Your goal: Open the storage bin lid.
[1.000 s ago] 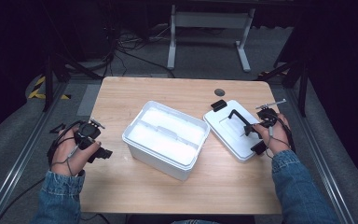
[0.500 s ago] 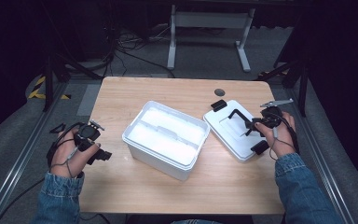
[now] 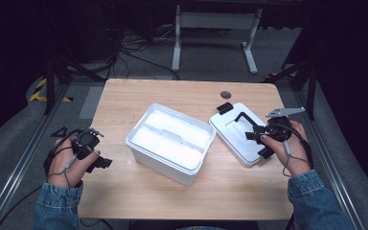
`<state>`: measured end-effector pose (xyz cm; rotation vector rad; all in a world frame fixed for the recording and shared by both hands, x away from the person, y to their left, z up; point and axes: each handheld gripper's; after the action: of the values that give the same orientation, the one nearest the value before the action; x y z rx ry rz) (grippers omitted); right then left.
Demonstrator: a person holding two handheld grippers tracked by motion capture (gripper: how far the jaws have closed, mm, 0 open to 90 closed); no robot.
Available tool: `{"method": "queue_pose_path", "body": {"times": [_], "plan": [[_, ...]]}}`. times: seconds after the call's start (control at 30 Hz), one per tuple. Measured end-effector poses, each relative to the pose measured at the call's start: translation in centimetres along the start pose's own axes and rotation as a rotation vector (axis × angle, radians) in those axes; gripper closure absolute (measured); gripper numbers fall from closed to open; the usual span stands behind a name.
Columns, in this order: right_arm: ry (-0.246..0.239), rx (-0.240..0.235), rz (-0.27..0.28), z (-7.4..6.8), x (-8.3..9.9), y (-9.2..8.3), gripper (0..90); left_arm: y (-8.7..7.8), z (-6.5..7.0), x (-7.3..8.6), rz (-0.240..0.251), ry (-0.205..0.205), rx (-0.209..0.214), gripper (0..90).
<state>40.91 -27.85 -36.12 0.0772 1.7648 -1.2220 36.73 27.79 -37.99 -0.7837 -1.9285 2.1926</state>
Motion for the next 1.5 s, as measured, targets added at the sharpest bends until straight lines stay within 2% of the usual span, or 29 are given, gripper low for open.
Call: {"method": "queue_pose_path", "body": {"times": [0.27, 0.33, 0.43, 0.7, 0.83, 1.0, 1.1, 1.27, 1.3, 1.5], "plan": [[-0.015, -0.076, -0.001, -2.1, 0.6, -0.7, 52.1, 0.1, 0.1, -0.1, -0.004, 0.007, 0.005, 19.4], [-0.011, -0.095, 0.003, -2.3, 0.8, -0.7, 51.3, 0.2, 0.2, -0.1, -0.005, 0.002, 0.010, 19.4], [-0.018, -0.134, 0.005, -2.7, 1.5, -0.3, 51.3, 0.1, 0.1, -0.2, -0.001, 0.019, 0.004, 19.4], [-0.028, -0.182, -0.001, -4.1, 2.8, 0.2, 51.2, 0.2, 0.1, -0.4, -0.007, 0.019, 0.007, 19.4], [-0.042, -0.172, -0.020, -4.5, 3.0, 0.3, 50.9, 0.3, 0.2, -0.5, -0.008, 0.014, 0.007, 19.4], [-0.048, -0.170, -0.039, -5.0, 3.9, 1.0, 51.0, 0.3, 0.1, -0.6, -0.007, 0.035, 0.000, 19.4], [-0.048, -0.169, -0.036, -5.2, 4.3, 1.4, 51.0, 0.3, 0.1, -0.5, -0.005, 0.015, 0.015, 19.4], [-0.064, -0.190, -0.035, -5.6, 5.0, 2.1, 50.4, 0.3, 0.0, -0.6, -0.005, 0.018, 0.013, 19.4], [-0.071, -0.188, -0.040, -5.7, 5.1, 2.3, 50.1, 0.3, -0.1, -0.7, -0.006, 0.035, 0.004, 19.4], [-0.093, -0.195, -0.050, -6.4, 5.8, 3.3, 49.8, 0.5, 0.1, -0.9, -0.009, 0.026, 0.011, 19.4]]}}
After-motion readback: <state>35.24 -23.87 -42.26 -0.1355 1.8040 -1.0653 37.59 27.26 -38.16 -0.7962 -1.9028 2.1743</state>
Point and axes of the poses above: each handheld gripper's, and its own axes: y roughly forward along the jaws, x roughly out of its underside, z roughly to its right, and after that the axes turned 4 degrees about -y, right-handed
